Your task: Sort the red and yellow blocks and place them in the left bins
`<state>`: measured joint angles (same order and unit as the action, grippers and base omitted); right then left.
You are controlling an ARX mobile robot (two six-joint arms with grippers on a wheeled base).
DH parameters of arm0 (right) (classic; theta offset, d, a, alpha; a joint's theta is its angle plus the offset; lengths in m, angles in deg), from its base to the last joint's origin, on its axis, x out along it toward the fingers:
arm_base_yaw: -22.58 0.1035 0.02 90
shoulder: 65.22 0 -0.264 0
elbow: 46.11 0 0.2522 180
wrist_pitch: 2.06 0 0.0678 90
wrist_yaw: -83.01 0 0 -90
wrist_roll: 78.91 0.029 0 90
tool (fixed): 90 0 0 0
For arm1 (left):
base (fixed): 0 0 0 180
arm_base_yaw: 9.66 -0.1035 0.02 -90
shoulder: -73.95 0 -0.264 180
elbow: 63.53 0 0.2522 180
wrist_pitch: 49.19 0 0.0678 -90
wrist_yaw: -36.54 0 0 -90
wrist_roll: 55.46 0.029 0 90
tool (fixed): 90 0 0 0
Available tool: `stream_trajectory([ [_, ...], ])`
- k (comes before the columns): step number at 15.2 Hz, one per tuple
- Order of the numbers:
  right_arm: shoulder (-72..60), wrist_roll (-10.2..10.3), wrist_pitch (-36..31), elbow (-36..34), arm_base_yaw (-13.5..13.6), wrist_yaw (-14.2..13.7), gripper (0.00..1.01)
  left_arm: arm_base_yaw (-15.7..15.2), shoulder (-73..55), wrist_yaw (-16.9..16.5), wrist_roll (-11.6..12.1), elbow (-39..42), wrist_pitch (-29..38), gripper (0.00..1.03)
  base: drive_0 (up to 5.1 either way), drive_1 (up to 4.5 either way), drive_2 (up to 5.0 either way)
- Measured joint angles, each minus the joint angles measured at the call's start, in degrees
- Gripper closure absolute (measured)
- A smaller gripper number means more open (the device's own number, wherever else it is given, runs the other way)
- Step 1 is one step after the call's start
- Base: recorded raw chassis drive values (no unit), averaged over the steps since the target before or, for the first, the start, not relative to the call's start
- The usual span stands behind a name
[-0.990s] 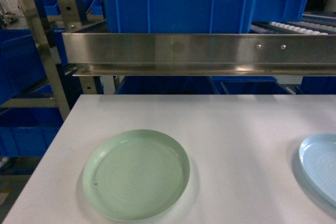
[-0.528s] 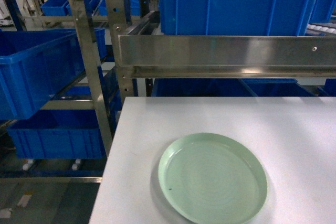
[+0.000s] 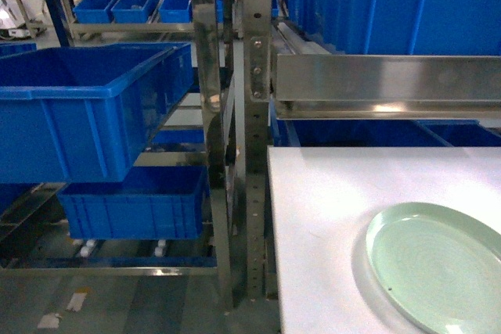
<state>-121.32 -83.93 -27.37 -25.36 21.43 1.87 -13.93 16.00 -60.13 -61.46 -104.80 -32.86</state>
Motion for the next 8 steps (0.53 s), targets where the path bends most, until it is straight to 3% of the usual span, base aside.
stream_trajectory([
  [1, -0.07, -0.02, 0.15, 0.0, 0.02, 0.0, 0.73, -0.02, 0.0, 0.0, 0.0, 0.0, -0.09, 0.76, 0.0, 0.0, 0.0],
  [8, -0.04, -0.02, 0.04, 0.0, 0.0, 0.0, 0.73, -0.11, -0.07, 0.11, 0.0, 0.0, -0.02, 0.76, -5.1, 2.3, 2.3],
])
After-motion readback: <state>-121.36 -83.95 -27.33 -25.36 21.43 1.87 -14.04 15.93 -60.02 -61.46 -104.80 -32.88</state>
